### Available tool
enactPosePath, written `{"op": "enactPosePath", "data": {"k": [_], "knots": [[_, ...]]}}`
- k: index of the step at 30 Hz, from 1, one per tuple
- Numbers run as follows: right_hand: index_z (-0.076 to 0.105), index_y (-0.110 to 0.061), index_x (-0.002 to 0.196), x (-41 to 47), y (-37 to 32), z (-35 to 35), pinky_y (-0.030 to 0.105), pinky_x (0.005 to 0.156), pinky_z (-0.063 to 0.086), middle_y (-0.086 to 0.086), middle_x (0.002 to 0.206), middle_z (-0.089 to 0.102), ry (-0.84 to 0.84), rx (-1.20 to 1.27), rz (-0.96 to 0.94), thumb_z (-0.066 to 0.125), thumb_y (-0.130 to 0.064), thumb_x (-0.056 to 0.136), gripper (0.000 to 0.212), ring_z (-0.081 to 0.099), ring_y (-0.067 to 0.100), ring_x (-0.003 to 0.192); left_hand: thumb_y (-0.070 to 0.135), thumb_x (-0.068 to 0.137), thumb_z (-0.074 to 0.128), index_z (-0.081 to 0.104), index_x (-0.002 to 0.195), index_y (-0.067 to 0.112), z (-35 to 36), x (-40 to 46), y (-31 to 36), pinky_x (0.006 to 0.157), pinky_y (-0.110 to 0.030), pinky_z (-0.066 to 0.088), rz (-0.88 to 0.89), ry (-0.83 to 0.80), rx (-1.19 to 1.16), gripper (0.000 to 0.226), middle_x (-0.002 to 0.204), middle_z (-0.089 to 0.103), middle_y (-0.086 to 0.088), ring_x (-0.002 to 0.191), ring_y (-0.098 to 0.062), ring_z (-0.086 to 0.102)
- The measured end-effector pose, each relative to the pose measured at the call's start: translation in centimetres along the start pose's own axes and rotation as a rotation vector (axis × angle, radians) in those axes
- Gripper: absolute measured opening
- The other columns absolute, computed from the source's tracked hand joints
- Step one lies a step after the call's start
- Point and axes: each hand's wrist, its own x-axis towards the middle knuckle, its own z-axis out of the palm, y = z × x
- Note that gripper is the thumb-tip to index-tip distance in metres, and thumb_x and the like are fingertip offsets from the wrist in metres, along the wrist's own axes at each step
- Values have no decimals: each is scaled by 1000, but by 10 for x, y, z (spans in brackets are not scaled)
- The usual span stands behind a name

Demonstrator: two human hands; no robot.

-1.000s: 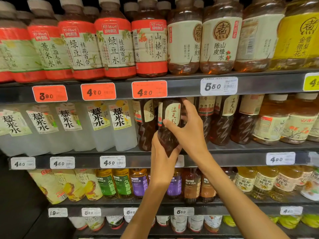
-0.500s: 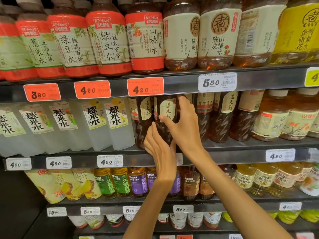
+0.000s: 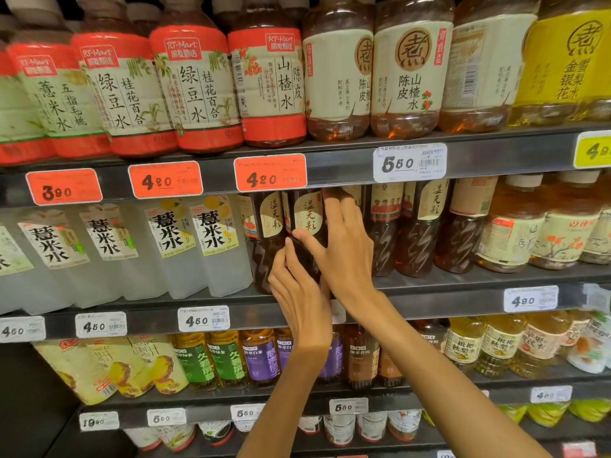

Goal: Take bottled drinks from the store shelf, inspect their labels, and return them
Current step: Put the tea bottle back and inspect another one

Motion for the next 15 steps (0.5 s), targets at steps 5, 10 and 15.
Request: {"op": "enactPosePath", "data": {"k": [5,10,15], "knots": [[60,1,90,9,18,-13,36,72,34,17,83,57,172,-187,-44,70,-26,83,29,48,29,80,24,73,81,37,139,-4,3,3,0,89,-41,47,10,5,97,84,124,51,-22,107,-29,49],[45,-9,49,40,37,-31,32,57,32,9,48,49,-101,-349,-26,70,-24,80,43,55,30,56,31,74,80,40,139,-4,2,7,4,86,-38,49,-8,-28,163,84,123,53,-21,103,-29,56],[24,-20,46,50,44,-26,25,46,12,-8,43,24,-328,-381,-36,60,-45,89,61,28,13,40,23,75,80,35,142,-3,-2,4,6,89,-39,47,-38,-61,83,85,127,49,-22,107,-30,54]]}}
